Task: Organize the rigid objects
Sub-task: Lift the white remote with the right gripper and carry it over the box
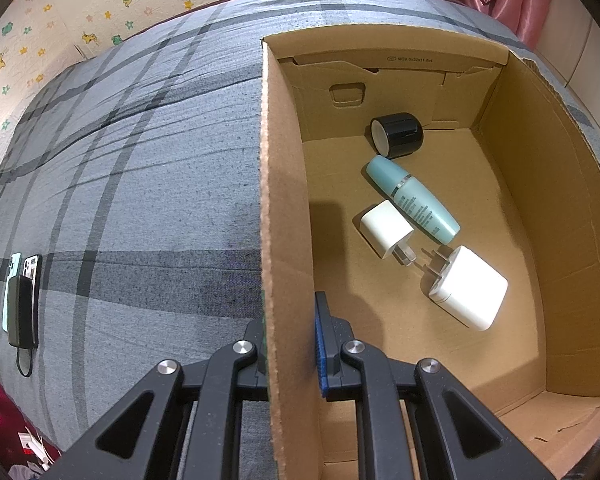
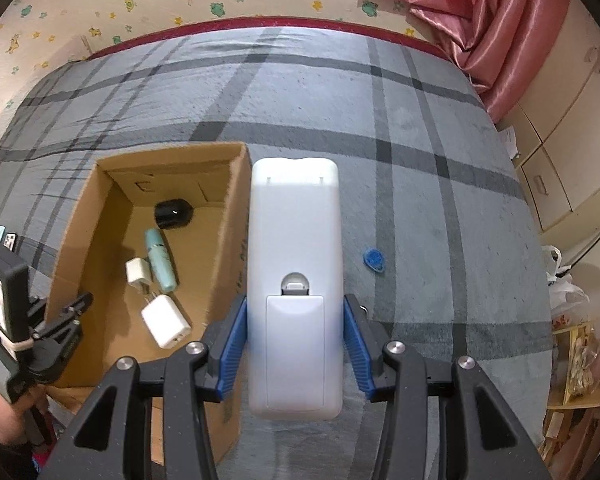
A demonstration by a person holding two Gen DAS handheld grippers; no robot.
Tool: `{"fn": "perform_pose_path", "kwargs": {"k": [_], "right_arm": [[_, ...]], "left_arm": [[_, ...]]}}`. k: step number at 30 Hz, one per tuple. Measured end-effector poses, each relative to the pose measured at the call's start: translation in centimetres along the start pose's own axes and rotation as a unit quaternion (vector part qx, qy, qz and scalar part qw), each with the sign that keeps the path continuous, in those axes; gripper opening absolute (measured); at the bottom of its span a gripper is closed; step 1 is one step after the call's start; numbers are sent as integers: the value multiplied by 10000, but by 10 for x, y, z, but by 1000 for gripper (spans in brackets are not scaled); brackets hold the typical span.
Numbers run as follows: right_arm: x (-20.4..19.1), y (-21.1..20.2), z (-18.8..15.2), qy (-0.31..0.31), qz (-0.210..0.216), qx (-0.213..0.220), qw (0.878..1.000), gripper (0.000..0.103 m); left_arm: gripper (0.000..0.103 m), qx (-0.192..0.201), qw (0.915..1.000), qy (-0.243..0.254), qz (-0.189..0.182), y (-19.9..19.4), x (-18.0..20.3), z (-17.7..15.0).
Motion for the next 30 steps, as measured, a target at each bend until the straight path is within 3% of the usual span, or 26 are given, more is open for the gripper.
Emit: {"fn": "perform_pose_path", "kwargs": {"k": [13,30], "right_arm": [[-53,-2,16,-365,278,38,9989,49],[-126,33,7,-753,702,-267,9943,49]], "left_arm": [[14,0,10000,-6,-14,0,1,1],[14,10,10000,-41,-75,0,-2,0]]}}
Point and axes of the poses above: each gripper's, at about its wrist camera, not at the fingertips, and y roughly the way its jaws point, x to its right, z to its top, the point moved 9 cm from there along y, roughly the way its jaws point, and after that the axes turned 1 degree about -z, right-handed, at the moved point
